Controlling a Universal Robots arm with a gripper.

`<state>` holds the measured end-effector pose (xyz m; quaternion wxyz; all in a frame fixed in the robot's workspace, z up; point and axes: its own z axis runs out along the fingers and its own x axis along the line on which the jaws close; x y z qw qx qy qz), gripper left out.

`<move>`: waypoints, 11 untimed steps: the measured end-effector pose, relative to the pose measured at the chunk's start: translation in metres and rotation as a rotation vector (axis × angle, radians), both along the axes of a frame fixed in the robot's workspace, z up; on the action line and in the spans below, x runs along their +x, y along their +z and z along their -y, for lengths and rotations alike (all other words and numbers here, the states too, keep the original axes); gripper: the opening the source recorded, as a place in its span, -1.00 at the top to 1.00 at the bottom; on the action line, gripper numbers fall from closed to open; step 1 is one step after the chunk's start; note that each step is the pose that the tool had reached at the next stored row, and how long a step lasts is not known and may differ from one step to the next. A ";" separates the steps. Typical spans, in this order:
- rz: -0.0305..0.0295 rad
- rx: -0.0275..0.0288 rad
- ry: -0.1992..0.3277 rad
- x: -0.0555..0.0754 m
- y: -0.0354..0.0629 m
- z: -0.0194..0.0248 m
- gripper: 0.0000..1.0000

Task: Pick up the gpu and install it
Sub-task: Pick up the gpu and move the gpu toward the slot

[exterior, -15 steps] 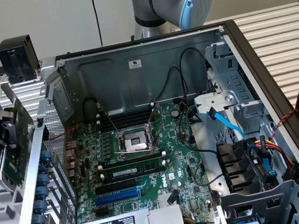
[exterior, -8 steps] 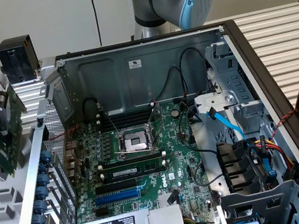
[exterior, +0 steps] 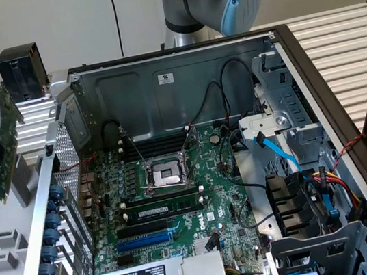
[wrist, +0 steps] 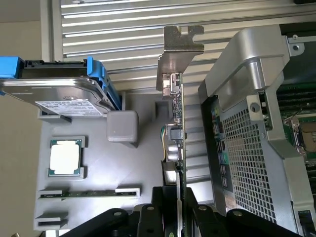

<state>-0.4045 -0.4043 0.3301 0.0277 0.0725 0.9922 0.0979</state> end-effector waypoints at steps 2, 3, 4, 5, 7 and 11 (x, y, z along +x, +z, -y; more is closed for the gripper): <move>-0.0059 0.0001 0.000 0.003 0.0081 0.0023 0.44; -0.0095 0.0002 0.000 0.004 0.0118 0.0035 0.44; -0.0131 0.0003 0.000 0.006 0.0150 0.0044 0.44; -0.0172 0.0005 0.000 0.007 0.0184 0.0055 0.44; -0.0257 0.0010 0.000 0.010 0.0247 0.0075 0.44; -0.0439 0.0034 0.000 0.015 0.0348 0.0109 0.44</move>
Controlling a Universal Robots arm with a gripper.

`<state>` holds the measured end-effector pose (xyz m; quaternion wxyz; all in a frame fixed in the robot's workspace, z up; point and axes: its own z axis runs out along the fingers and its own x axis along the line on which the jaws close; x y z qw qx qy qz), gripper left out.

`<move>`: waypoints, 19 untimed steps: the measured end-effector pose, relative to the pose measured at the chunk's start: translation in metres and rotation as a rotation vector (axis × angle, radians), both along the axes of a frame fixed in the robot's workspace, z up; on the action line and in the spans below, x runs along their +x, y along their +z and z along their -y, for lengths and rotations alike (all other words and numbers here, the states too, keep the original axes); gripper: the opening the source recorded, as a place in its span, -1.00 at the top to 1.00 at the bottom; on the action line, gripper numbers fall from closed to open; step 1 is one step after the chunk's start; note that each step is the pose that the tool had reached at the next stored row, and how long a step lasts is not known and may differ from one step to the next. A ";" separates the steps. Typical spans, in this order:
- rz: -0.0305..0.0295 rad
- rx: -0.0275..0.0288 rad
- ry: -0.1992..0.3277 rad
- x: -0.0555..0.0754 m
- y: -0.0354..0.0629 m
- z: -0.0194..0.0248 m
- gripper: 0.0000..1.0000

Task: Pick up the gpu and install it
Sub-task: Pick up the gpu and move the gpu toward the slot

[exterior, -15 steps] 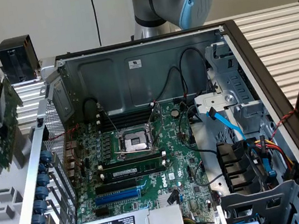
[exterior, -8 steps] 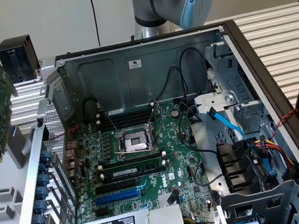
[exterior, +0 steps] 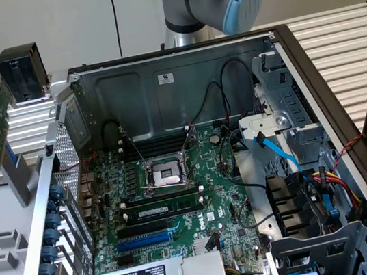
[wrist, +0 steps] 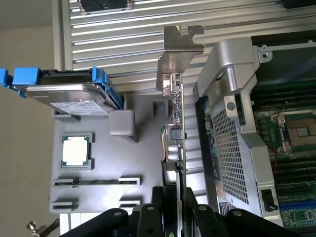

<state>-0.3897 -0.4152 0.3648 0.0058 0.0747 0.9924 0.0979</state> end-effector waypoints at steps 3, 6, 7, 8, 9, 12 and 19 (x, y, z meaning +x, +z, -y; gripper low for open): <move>-0.0157 0.0037 0.000 0.003 0.0054 0.0021 0.44; -0.0223 0.0042 0.000 0.011 0.0169 0.0066 0.44; -0.0227 0.0043 0.000 0.015 0.0209 0.0085 0.44; -0.0234 0.0042 0.000 0.019 0.0249 0.0104 0.44; -0.0246 0.0042 0.000 0.022 0.0279 0.0121 0.44; -0.0285 0.0042 0.000 0.033 0.0358 0.0173 0.44; -0.0405 0.0041 0.000 0.057 0.0525 0.0282 0.44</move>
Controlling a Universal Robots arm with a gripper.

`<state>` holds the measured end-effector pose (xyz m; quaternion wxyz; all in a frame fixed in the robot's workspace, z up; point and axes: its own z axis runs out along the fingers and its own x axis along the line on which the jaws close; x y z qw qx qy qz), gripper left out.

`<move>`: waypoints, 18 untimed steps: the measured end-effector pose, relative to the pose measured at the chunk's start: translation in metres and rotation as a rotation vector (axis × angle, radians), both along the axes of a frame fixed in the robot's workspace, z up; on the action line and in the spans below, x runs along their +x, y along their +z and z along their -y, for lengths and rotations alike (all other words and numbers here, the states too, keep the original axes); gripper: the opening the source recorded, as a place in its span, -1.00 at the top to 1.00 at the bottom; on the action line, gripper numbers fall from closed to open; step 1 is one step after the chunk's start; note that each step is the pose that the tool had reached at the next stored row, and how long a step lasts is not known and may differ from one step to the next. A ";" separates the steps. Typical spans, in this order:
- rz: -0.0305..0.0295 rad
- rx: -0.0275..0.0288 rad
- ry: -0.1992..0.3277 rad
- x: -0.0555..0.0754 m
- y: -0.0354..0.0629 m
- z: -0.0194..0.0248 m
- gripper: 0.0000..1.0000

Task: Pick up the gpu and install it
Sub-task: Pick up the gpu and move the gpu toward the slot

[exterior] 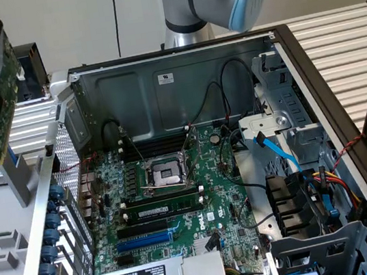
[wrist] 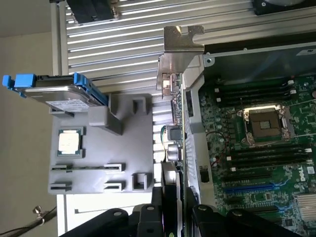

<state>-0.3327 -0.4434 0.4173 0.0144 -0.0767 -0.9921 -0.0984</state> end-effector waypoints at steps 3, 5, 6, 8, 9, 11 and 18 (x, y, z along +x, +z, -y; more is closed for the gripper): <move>-0.0079 0.0000 0.000 0.009 0.0056 0.0045 0.44; -0.0144 0.0000 0.000 0.015 0.0083 0.0073 0.44; -0.0180 0.0000 0.000 0.017 0.0095 0.0088 0.44; -0.0248 0.0001 0.000 0.023 0.0118 0.0120 0.44; -0.0275 0.0001 0.000 0.026 0.0129 0.0136 0.44; -0.0320 0.0000 0.000 0.034 0.0153 0.0169 0.44; -0.0446 0.0000 0.000 0.063 0.0213 0.0272 0.44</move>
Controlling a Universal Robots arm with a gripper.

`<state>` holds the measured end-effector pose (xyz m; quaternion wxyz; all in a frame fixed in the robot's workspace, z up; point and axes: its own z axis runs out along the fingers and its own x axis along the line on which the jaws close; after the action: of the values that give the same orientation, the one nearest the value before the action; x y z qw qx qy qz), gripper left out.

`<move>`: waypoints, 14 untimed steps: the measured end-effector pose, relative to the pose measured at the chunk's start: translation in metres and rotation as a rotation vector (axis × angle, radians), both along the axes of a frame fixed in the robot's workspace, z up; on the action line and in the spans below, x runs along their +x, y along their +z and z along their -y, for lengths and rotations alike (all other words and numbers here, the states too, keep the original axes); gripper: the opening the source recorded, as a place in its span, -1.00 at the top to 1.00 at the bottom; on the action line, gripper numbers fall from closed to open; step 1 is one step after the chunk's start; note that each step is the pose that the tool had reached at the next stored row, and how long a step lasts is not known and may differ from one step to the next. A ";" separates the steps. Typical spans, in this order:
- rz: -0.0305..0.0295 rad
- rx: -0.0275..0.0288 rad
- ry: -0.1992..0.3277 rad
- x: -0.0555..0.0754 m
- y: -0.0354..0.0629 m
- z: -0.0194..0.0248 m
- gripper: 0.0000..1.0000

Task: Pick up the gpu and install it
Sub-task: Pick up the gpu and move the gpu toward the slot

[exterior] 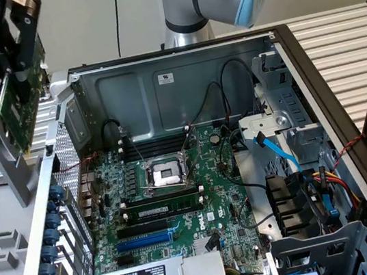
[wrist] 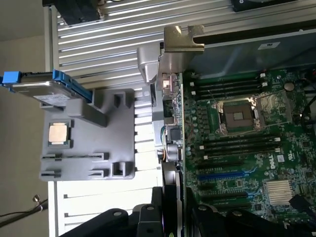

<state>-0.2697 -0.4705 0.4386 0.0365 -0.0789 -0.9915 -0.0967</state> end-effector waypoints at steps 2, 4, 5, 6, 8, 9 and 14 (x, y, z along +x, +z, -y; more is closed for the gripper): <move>-0.0012 0.0000 0.000 0.009 0.0001 0.0009 0.44; -0.0018 0.0001 0.000 0.018 0.0000 0.0014 0.44; -0.0021 0.0000 0.000 0.023 0.0001 0.0015 0.44; -0.0024 0.0000 0.000 0.028 0.0001 0.0017 0.44; -0.0031 0.0000 0.000 0.037 0.0000 0.0021 0.44; -0.0036 0.0000 0.000 0.041 0.0001 0.0024 0.44; -0.0067 -0.0010 0.000 0.064 0.0001 0.0040 0.44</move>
<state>-0.2059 -0.4746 0.4387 0.0398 -0.0792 -0.9914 -0.0960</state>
